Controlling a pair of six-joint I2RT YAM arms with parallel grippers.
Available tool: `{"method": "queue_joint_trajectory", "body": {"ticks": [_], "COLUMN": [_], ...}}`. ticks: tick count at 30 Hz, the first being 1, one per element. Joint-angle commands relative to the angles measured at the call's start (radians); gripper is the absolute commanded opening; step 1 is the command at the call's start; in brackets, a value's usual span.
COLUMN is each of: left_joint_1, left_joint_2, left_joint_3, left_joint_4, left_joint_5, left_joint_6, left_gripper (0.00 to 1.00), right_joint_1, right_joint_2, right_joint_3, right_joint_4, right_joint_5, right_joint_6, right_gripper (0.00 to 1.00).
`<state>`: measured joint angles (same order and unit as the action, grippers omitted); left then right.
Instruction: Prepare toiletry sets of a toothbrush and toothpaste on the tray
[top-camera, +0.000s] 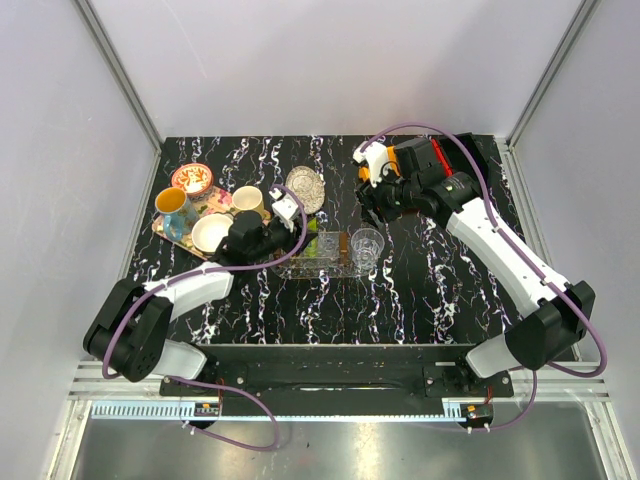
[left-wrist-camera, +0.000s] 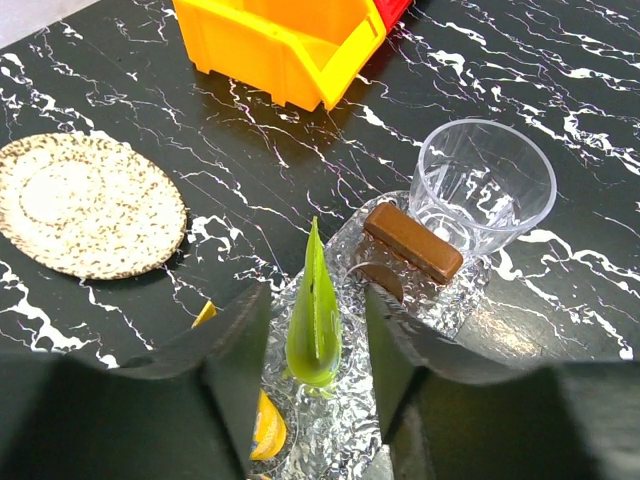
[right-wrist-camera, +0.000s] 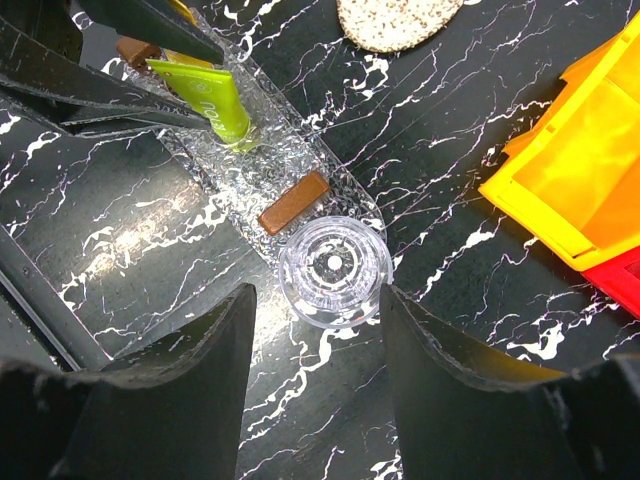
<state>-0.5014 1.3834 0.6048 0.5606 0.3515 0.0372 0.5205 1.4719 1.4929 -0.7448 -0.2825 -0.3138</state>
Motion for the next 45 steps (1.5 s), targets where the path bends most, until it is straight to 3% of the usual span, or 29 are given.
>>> {"method": "queue_joint_trajectory", "body": {"ticks": [1,6,34,45], "left_joint_1": [0.006,0.004,0.004,0.008], "left_joint_2": [-0.021,-0.04,-0.29,-0.311], "left_joint_3": [0.016,0.036,0.138,0.276], "left_joint_4": [0.012,-0.01,-0.26,-0.441], "left_joint_5": [0.018,0.02,0.037,-0.019], "left_joint_6": [0.02,0.024,0.072,0.076], "left_gripper": [0.5,0.58,0.68,0.75], "right_joint_1": [-0.008,-0.008,-0.016,-0.149], "right_joint_2": [-0.03,-0.03,-0.012,0.086], "right_joint_3": [-0.002,-0.002,0.026,0.09], "right_joint_4": [0.038,0.038,0.038,0.045], "right_joint_5": [-0.017,-0.018,0.032,0.204], "right_joint_6": [0.004,0.004,0.004,0.042], "right_gripper": [0.58,0.58,0.58,0.58]}}
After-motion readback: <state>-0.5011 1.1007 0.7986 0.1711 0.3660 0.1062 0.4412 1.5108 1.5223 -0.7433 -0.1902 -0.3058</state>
